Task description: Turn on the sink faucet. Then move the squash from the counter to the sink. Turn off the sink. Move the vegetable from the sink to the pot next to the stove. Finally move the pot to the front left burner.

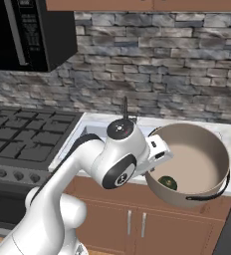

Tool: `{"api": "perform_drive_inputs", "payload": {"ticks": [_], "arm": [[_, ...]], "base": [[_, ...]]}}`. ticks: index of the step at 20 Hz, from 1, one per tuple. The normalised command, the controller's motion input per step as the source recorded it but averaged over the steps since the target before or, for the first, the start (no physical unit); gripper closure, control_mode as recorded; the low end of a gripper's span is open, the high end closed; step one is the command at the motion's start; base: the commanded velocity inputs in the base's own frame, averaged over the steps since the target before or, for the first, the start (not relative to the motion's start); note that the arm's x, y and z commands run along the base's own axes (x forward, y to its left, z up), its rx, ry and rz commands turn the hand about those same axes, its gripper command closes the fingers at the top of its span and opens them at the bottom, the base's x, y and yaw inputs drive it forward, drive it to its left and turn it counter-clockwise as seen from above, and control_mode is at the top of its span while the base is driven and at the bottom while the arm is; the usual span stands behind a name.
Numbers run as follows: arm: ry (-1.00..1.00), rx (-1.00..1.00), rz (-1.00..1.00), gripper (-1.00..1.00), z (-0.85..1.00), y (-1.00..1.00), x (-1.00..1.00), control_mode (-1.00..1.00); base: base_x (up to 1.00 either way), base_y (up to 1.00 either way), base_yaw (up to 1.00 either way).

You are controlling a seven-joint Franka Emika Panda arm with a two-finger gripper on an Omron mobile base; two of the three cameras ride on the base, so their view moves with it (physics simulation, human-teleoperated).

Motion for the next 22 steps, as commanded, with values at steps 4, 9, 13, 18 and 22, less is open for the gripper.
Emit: {"api": "perform_drive_inputs", "payload": {"ticks": [4,9,13,18,22], "arm": [[0.00,0.00,0.00,1.00,0.00,0.00,0.00,1.00],[0.00,0.00,0.00,1.00,0.00,0.00,0.00,1.00],[0.00,0.00,0.00,1.00,0.00,0.00,0.00,1.00],[0.00,0.00,0.00,1.00,0.00,0.00,0.00,1.00],[0.00,0.00,0.00,1.00,0.00,0.00,0.00,1.00]], "base": [[-0.16,0.73,-0.01],[-0.17,0.76,-0.01],[-0.12,0.76,0.00],[-0.08,0.74,0.00],[-0.01,0.69,0.00]]}}
